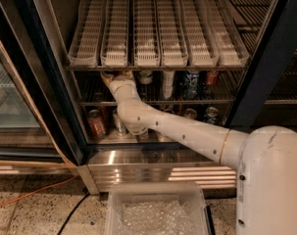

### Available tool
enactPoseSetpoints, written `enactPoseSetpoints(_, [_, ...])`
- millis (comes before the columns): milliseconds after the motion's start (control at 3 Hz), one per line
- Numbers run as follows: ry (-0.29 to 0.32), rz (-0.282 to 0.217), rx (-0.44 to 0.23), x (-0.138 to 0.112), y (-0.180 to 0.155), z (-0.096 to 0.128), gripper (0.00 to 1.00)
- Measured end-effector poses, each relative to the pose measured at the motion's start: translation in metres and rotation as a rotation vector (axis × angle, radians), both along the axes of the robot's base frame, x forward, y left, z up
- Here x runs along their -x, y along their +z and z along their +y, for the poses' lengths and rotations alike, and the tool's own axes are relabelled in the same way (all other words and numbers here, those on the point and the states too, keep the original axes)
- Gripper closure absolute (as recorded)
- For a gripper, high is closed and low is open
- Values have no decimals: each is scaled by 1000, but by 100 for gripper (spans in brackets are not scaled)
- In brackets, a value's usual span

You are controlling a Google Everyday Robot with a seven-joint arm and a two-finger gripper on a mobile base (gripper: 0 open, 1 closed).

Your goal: Pick coke can from middle shelf of fridge

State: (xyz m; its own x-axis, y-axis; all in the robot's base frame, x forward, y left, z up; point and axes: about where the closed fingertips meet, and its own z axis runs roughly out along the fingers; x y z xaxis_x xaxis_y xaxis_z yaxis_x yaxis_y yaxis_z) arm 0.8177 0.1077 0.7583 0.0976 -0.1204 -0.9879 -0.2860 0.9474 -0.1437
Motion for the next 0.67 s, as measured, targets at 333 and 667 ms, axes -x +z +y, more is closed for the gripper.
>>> enactPoseSetpoints(333, [-17, 8, 2, -8, 1, 2, 35])
enactPoseSetpoints(667, [-33, 14, 1, -16, 1, 5, 34])
